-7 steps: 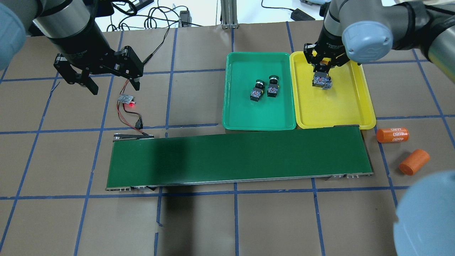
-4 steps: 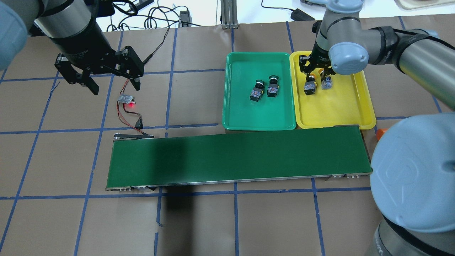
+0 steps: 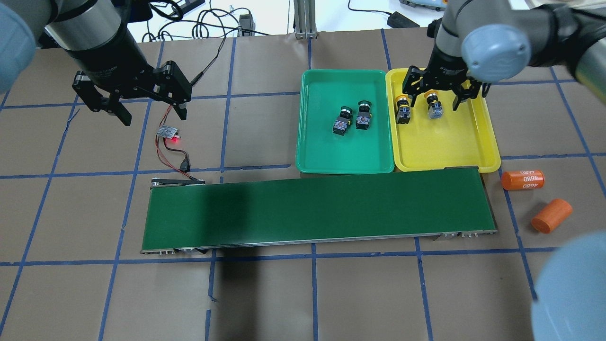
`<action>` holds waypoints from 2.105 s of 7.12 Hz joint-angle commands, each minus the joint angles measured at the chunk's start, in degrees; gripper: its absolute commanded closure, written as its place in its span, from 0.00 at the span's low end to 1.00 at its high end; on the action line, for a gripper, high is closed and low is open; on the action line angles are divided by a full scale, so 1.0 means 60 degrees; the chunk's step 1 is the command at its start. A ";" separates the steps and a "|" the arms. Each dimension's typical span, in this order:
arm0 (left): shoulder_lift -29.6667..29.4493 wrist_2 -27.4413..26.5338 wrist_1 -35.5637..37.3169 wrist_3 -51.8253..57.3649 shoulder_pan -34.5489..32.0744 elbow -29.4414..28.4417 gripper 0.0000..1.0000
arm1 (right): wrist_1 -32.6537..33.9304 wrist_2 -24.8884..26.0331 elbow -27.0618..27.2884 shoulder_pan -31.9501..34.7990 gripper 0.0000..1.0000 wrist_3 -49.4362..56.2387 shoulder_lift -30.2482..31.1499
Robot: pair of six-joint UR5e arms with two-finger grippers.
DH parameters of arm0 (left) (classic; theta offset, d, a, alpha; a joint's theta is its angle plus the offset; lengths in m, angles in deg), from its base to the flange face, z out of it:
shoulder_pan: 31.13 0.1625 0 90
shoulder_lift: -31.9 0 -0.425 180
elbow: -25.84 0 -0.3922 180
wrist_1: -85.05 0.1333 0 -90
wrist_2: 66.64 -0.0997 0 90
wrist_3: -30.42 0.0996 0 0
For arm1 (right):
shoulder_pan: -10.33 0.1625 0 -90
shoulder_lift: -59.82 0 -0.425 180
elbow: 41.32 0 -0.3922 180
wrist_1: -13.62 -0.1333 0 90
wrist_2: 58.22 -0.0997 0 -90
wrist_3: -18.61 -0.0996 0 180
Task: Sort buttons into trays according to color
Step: 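Raise the right gripper out of the yellow tray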
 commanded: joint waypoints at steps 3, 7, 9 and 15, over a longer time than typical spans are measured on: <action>0.0002 -0.0043 0.0000 -0.0004 0.0000 -0.0014 0.00 | -0.2181 -0.0039 0.1083 0.0018 0.00 -0.0004 0.2949; 0.0002 -0.0029 0.0000 -0.0004 0.0000 -0.0029 0.00 | -0.2108 -0.0839 0.1277 0.0250 0.00 0.0378 0.3067; -0.0027 0.0000 0.0000 -0.0004 0.0000 -0.0116 0.00 | -0.2020 -0.0831 0.1204 0.0632 0.00 0.0537 0.3170; -0.0072 -0.0058 -0.0074 -0.0033 -0.0015 -0.0176 0.00 | -0.2122 -0.0699 0.1394 0.0516 0.00 0.0494 0.3741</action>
